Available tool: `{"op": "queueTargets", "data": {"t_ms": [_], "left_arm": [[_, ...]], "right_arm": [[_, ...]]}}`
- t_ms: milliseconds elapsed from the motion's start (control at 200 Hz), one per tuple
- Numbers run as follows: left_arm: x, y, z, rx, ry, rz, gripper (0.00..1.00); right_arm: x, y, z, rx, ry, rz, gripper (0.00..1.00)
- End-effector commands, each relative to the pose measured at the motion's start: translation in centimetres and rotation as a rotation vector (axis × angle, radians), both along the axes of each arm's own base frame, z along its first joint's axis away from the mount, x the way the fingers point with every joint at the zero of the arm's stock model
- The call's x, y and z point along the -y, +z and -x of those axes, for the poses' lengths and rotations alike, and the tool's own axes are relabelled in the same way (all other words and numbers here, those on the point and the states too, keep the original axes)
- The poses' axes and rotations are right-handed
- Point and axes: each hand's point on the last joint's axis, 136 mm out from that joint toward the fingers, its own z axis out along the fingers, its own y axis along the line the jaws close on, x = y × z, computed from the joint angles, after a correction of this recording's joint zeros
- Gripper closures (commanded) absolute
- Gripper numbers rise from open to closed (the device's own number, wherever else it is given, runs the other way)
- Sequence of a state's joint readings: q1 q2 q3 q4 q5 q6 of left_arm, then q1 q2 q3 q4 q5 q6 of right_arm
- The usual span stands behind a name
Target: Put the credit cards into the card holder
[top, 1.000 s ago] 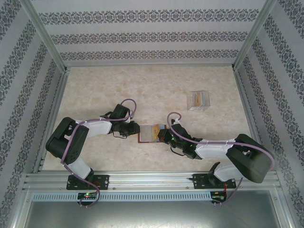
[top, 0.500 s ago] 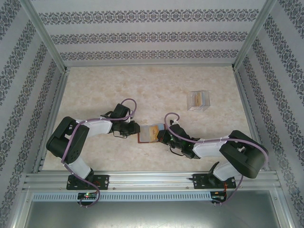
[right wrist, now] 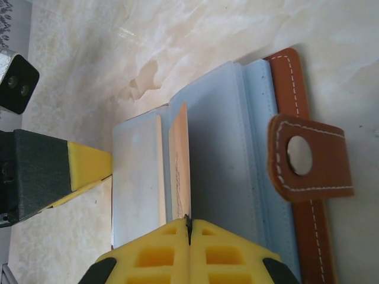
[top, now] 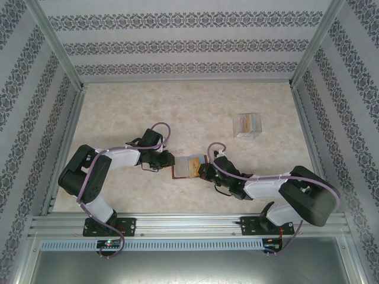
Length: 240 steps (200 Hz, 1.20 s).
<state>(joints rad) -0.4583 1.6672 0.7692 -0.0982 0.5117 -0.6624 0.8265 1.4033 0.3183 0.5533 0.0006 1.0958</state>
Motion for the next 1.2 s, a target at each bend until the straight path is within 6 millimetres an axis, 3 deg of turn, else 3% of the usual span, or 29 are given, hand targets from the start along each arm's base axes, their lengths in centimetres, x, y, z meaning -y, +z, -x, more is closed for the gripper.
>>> {"op": "queueTargets", "data": {"t_ms": [0,585,904,1194], "left_arm": [[0.9,-1.2,1.1,-0.042,-0.032,-0.011,0.76],[0.8,-1.2,0.9,-0.039,-0.027,-0.023,0.76],[0.8,-1.1,0.9,-0.041,-0.027,-0.026,0.76],[0.7,-0.9,0.9,-0.041,-0.025,-0.028,0.76]], "right_arm": [[-0.1,-0.5,-0.1,-0.005,0.015,0.004,1.00],[-0.3,2.3,-0.8,0.068,0.014,-0.065,1.00],[-0.9,0.0,-0.9,0.030,0.039,-0.042,1.00],[-1.4,-0.1,-1.0,0.026,0.049,-0.056,1.00]]}}
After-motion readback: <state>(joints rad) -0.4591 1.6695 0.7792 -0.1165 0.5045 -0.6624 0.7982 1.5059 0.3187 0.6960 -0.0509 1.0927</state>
